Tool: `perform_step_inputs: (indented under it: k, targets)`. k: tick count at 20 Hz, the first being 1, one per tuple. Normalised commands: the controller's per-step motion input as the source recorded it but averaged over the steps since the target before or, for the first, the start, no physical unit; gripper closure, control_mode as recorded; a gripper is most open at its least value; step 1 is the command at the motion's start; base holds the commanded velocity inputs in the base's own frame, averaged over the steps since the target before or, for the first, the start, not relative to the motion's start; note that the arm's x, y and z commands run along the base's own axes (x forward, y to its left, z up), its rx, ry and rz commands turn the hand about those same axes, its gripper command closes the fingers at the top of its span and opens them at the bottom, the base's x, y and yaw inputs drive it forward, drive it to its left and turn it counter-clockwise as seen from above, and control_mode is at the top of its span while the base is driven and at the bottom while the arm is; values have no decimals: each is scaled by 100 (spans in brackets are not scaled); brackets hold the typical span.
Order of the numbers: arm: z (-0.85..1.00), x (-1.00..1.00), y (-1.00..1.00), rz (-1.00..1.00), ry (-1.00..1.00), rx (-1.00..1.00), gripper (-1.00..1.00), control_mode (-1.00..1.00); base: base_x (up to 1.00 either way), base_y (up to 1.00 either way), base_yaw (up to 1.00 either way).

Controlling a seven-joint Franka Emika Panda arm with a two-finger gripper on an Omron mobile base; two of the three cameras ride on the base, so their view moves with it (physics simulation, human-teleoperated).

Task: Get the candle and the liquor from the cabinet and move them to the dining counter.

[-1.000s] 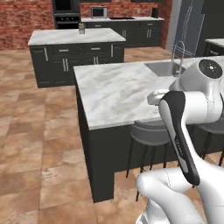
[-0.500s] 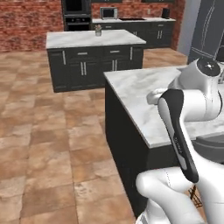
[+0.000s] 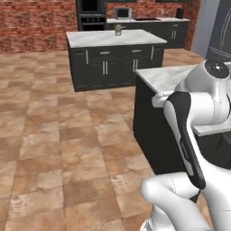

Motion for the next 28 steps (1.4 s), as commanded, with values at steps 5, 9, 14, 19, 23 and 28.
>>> perform_step_inputs:
  k: [5, 9, 14, 19, 23, 28]
  targets:
    - [0, 0, 0, 0, 0, 0, -100, 100, 37, 100, -16]
    - [0, 0, 0, 0, 0, 0, -100, 100, 99, 94, -60]
    - [0, 0, 0, 0, 0, 0, -100, 100, 87, 81, -71]
    - [0, 0, 0, 0, 0, 0, -100, 100, 79, 90, -69]
    - [0, 0, 0, 0, 0, 0, -100, 100, 74, 100, -60]
    - [0, 0, 0, 0, 0, 0, -100, 100, 72, 100, -50]
